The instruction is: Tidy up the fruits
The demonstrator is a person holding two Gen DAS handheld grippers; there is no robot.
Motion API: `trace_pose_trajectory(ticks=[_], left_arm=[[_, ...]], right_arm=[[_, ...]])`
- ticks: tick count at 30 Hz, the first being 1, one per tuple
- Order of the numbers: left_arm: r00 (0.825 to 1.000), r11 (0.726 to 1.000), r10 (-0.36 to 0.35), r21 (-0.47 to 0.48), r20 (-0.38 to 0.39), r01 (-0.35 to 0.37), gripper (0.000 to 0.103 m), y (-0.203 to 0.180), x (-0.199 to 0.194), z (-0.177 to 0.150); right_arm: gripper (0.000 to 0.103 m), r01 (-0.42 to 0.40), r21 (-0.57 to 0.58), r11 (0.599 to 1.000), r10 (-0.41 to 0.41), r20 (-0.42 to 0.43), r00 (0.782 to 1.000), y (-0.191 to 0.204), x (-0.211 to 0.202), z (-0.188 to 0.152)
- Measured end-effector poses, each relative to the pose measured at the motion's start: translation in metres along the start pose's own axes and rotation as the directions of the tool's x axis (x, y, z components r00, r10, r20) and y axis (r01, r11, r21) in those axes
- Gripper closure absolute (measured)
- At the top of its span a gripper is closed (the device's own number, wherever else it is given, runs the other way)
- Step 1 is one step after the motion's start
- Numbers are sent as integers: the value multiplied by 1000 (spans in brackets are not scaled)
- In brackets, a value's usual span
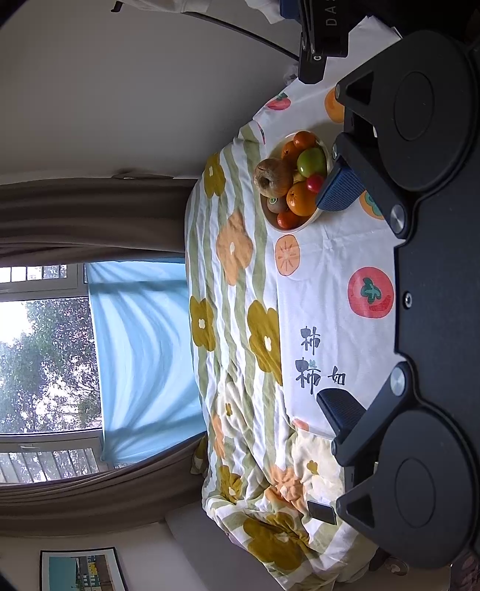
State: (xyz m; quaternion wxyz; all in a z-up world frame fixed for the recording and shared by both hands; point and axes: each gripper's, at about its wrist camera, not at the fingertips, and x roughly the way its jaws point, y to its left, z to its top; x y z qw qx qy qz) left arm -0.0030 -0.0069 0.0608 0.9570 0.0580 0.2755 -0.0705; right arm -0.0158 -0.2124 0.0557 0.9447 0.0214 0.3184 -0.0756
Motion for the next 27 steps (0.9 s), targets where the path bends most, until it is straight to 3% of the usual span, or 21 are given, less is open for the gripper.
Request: trace_pose_trajectory(ticks=[27], left_arm=[[1000,1000,1,5,-11,-1,0,1,3,0]], right_arm=[[0,2,6,1000,-1,-17,1000,-3,8,1]])
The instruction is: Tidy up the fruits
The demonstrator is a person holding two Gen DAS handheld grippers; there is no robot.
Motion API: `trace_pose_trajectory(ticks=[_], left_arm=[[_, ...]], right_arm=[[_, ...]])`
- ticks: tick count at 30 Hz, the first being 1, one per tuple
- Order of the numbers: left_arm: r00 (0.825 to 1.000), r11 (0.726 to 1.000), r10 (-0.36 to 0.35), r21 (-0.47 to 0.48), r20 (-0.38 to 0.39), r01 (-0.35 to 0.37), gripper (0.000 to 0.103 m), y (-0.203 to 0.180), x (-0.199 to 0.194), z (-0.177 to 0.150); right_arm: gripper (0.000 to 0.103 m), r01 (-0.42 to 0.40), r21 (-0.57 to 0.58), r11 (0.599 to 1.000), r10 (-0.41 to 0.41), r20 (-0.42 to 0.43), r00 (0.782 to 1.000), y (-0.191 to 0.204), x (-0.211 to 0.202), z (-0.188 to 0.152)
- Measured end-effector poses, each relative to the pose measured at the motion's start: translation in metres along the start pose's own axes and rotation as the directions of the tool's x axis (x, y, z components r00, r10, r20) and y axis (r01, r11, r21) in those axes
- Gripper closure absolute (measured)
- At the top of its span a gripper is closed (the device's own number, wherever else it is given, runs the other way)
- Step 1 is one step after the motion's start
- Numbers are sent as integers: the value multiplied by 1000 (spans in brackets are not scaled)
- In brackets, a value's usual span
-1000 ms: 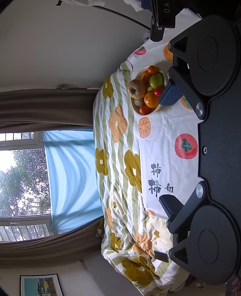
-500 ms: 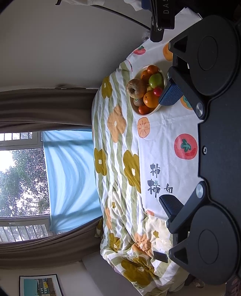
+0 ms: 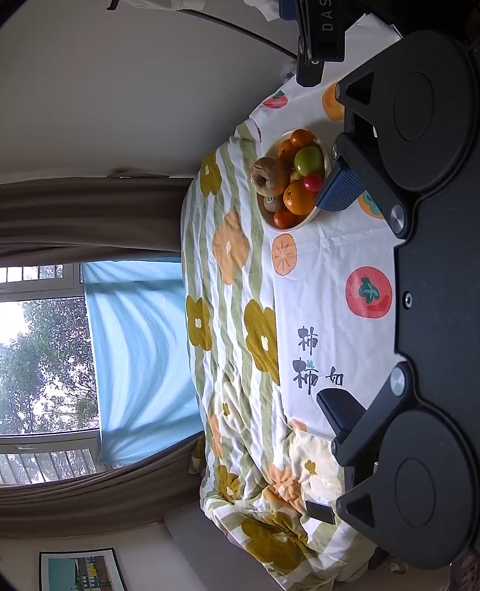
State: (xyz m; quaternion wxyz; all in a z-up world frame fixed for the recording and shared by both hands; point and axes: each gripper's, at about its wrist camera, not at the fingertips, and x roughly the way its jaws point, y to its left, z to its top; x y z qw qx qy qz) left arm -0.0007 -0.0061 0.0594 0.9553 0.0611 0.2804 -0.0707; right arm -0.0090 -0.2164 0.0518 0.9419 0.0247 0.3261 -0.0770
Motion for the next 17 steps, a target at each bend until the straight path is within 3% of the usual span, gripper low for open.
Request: trace_pose_trajectory(ticks=[17], left_arm=[[999,999,35,31,30,-36,0,-3,-1,-2]], right_arm=[[0,0,3,1000,0,-2,1000,1,1,0]])
